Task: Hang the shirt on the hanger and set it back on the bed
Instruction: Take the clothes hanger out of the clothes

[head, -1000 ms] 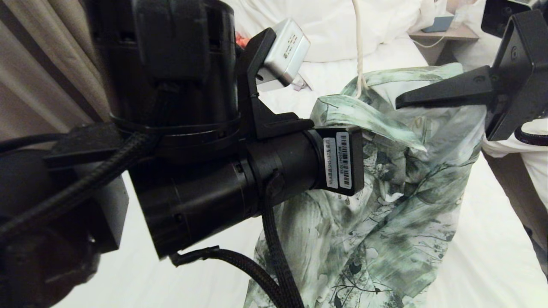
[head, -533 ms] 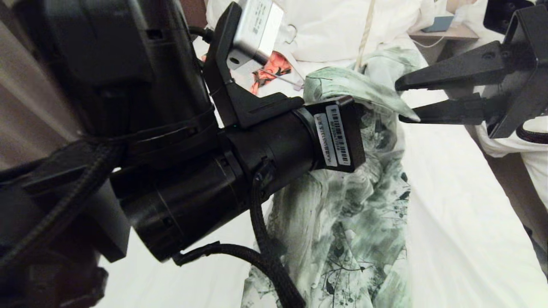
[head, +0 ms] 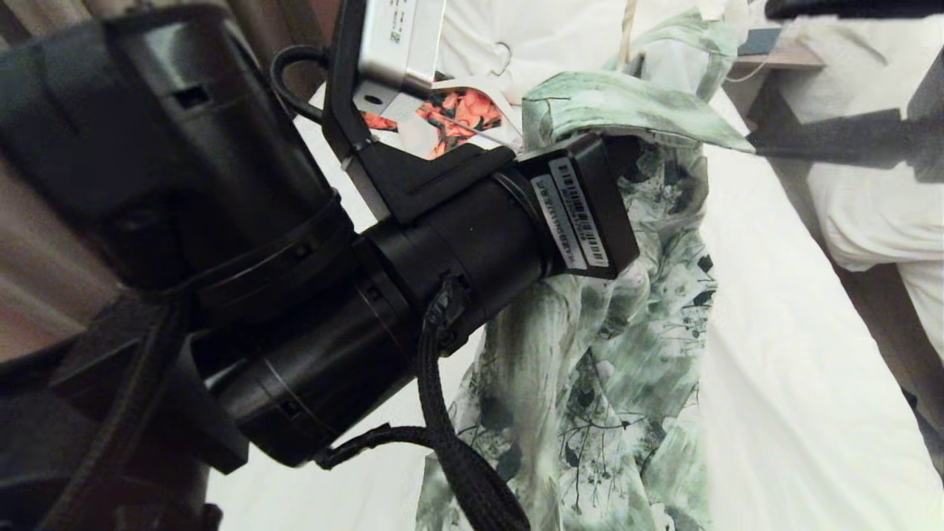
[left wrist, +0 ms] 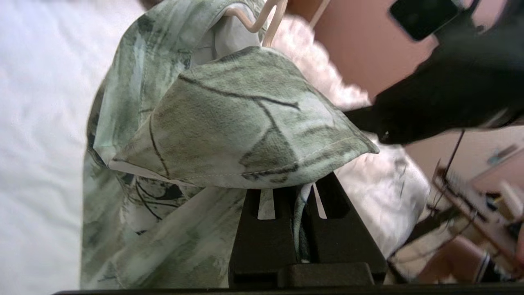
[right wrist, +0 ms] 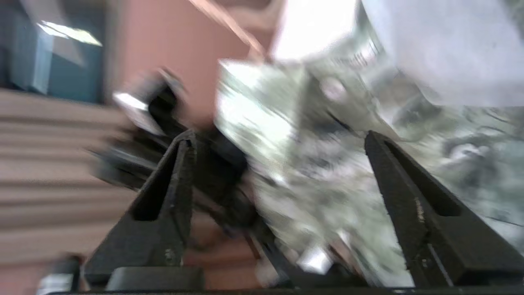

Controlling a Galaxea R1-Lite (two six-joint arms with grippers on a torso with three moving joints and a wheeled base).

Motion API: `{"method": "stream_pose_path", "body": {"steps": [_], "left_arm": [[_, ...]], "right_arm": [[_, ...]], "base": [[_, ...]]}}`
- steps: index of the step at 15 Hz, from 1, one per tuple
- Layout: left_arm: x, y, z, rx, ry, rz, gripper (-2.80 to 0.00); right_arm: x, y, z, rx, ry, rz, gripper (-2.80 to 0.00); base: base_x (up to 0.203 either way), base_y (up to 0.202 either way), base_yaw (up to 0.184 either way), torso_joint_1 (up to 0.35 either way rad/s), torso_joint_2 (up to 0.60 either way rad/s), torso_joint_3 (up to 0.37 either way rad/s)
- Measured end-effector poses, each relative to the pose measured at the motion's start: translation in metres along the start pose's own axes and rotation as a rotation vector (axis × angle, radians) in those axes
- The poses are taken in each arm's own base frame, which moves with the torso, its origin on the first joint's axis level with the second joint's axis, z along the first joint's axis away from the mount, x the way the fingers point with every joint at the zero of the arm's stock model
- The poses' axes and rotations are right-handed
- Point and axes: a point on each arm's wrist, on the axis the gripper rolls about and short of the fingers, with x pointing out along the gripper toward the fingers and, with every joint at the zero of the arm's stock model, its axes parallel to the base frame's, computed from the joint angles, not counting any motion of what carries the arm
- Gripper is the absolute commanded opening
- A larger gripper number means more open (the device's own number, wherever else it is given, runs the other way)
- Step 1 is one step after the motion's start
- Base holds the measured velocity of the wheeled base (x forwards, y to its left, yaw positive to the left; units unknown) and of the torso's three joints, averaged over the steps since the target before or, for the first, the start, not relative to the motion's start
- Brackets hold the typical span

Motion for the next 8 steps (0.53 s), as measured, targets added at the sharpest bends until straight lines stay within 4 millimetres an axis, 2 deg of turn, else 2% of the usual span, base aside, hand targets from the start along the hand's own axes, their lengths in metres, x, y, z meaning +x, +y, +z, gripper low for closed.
{"method": "stream_pose_path", "body": {"steps": [2,3,5,8], "left_arm": [[-0.001,0.000,-0.001,-0.006,-0.023,-0.019,-2.80],[-0.001,0.000,-0.001,-0.008,-0.032,-0.025,-2.80],[-0.003,-0.001,0.002,-0.016,-0.077,-0.041,-2.80],[-0.004,-0.004,0.000,-0.020,-0.073,-0.051,-2.80]], "right_arm": [[-0.016,0.016,0.012,-0.011,-0.106,0.047,0.00],[-0.022,0.022,0.016,-0.024,-0.134,0.056,-2.80],[-0.033,0.031,0.024,-0.058,-0.189,0.065,-2.80],[-0.036,0.039,0.033,-0.088,-0.223,0.081,-2.80]], "base": [[0.000,0.000,0.000,0.000,0.00,0.000],[0.000,0.000,0.000,0.000,0.00,0.000],[0.000,0.000,0.000,0.000,0.00,0.000],[0.000,0.000,0.000,0.000,0.00,0.000]]}}
